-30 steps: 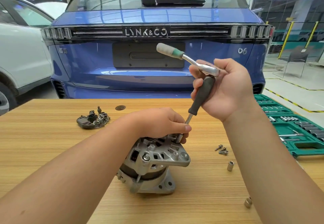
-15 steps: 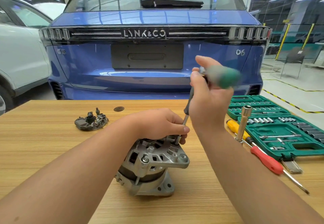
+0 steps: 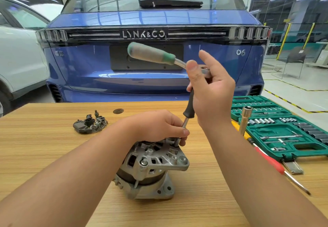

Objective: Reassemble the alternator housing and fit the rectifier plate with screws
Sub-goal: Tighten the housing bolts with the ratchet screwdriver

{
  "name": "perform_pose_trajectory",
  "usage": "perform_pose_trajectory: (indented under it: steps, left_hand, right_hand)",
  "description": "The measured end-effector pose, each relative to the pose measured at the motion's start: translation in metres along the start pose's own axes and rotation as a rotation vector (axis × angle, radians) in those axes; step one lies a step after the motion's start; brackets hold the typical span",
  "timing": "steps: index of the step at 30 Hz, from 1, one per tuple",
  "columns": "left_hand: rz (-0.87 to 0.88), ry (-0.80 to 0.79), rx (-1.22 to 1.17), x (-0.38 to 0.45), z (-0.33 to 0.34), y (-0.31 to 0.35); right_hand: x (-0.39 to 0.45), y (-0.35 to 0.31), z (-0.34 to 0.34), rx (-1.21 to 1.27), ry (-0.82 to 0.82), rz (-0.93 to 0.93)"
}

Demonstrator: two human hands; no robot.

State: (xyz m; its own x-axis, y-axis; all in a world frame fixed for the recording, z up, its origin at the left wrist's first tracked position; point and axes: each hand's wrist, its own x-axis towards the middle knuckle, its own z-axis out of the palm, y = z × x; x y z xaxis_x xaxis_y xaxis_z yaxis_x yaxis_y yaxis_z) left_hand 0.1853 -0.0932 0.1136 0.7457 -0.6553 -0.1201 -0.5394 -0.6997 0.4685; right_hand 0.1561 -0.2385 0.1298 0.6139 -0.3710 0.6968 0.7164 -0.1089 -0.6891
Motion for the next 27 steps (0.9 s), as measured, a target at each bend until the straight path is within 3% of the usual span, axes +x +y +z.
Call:
perform_pose_trajectory:
  steps: [3,8,11,16,19,21,24,25,27]
  left_hand:
    - [-0.004,-0.005,0.025,0.0,-0.001,0.0]
    - [-0.004,0.0,0.021,0.001,0.0,0.001]
    - [-0.006,0.009,0.027,0.0,0.0,0.001]
    - [-0.016,-0.004,-0.024,-0.002,-0.001,0.004]
    - [-0.011,-0.006,-0.027,-0.001,-0.001,0.004]
    - [-0.014,-0.008,-0.022,-0.001,-0.001,0.004]
    - [-0.008,-0.004,0.01,-0.003,-0.001,0.003]
    - [-0.006,-0.002,0.015,-0.004,-0.001,0.003]
    - [-0.015,0.001,0.0,-0.004,-0.001,0.003]
  right_hand:
    - [0.011,-0.009,-0.005,0.102,-0.041,0.289]
    - [0.024,-0.022,-0.02,0.726,-0.161,0.909]
    - [0.023,-0.024,-0.021,0.871,-0.165,0.984]
    - [0.022,-0.029,-0.016,0.801,0.031,0.98]
    - [0.015,-0.025,-0.005,0.656,0.213,0.738]
    - [0.002,-0.02,0.006,0.4,0.297,0.3]
    - [-0.014,-0.001,0.01,-0.076,0.099,-0.305]
    - [-0.013,0.005,0.008,-0.135,0.013,-0.4]
    - [-0.011,0.007,0.005,-0.07,-0.117,-0.348]
